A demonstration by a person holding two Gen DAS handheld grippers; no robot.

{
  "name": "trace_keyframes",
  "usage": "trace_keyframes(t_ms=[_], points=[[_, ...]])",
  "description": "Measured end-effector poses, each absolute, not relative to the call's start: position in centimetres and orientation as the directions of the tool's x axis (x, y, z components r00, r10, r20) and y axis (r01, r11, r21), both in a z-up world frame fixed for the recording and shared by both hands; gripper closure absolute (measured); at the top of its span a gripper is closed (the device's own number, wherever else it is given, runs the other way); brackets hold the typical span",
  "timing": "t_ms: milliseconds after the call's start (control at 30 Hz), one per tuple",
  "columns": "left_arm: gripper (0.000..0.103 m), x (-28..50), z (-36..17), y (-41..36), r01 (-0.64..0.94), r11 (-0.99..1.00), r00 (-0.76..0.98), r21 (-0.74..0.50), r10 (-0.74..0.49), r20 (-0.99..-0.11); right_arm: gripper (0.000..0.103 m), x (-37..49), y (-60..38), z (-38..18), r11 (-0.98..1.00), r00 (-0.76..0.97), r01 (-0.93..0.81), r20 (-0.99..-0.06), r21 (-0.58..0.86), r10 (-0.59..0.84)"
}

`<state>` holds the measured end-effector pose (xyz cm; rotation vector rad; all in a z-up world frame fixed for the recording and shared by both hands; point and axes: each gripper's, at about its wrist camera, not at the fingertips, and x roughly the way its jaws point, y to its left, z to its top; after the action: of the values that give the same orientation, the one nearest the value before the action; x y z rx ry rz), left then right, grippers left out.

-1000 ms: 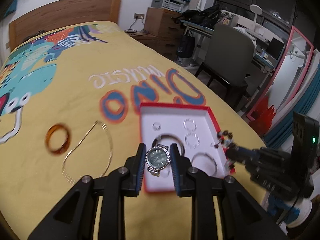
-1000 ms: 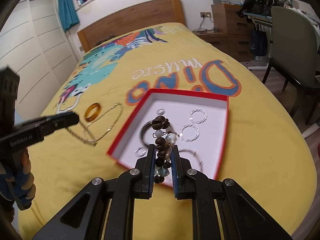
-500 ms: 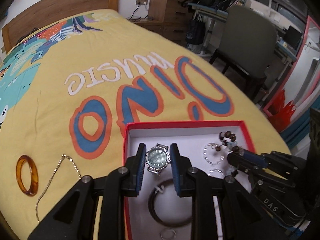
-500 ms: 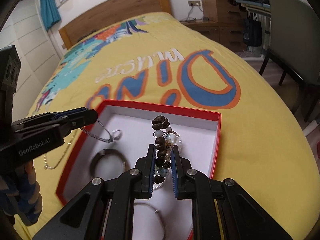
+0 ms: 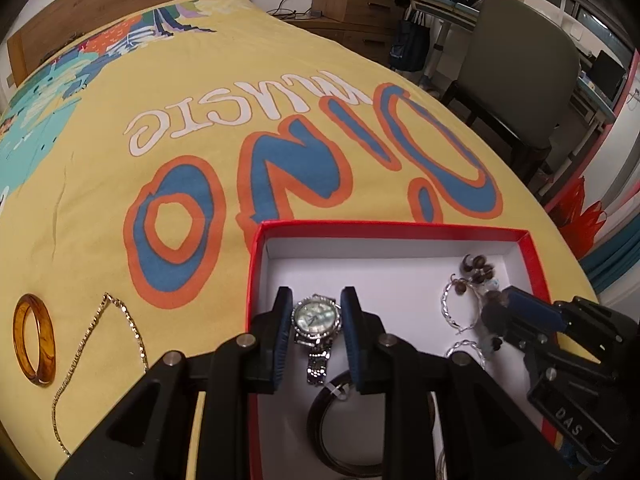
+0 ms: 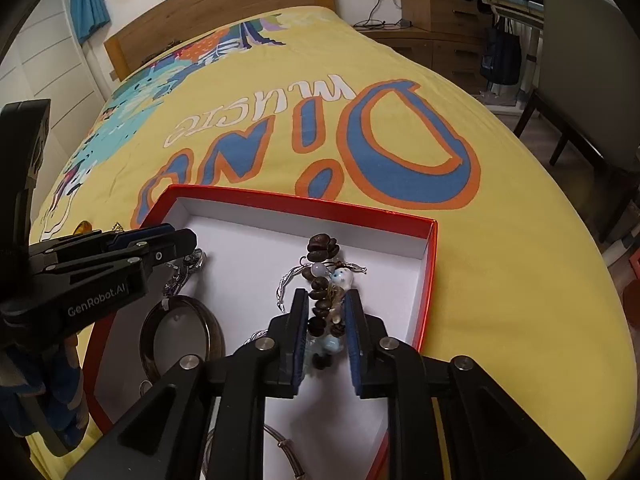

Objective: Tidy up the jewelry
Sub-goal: 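Carry the beaded bracelet and silver watch into the red box and release both, then lift both open tools away from the box toward the necklace and bangle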

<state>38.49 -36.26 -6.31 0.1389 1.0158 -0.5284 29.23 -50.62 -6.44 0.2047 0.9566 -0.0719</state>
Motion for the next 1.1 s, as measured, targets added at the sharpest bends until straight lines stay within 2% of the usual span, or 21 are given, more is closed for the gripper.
trace_keyframes(t_ms=[33,100,200,467,767,1000,1100], points=[[0.076,38.4,-6.2,-36.2,0.485,0.864,0.411,-0.135,-0.361,-0.837,0.069,29.1,-50.6,-6.3,0.979,0.578,0.150,-0.815,0.140,0.028],[0.072,38.3,-5.7,-36.1,0.493,0.857,0.406,-0.149,-0.378,-0.832,0.064,28.8,-50.4,-5.8,0.980,0.585,0.152,-0.811,0.129,0.016],[0.065,37.6,-4.3,-35.4,0.495,0.855,0.424,-0.155,-0.394,-0.815,0.064,28.0,-50.3,-4.9,0.980,0.596,0.154,-0.803,0.130,0.013],[0.065,34.8,-0.3,-30.6,0.460,0.868,0.473,-0.189,-0.420,-0.775,0.064,24.5,-49.4,-1.8,0.982,0.626,0.137,-0.780,0.126,0.013],[0.065,27.9,2.6,-22.3,0.369,0.922,0.560,-0.119,-0.323,-0.763,0.063,19.2,-45.2,1.8,0.985,0.658,0.088,-0.752,0.146,0.052],[0.065,20.5,4.1,-16.1,0.304,0.951,0.620,-0.053,-0.240,-0.747,0.057,14.8,-39.9,3.4,0.987,0.662,0.023,-0.742,0.159,0.104],[0.060,17.6,4.5,-13.7,0.267,0.963,0.639,-0.034,-0.203,-0.742,0.056,13.0,-37.5,4.1,0.987,0.664,-0.001,-0.738,0.160,0.121]])
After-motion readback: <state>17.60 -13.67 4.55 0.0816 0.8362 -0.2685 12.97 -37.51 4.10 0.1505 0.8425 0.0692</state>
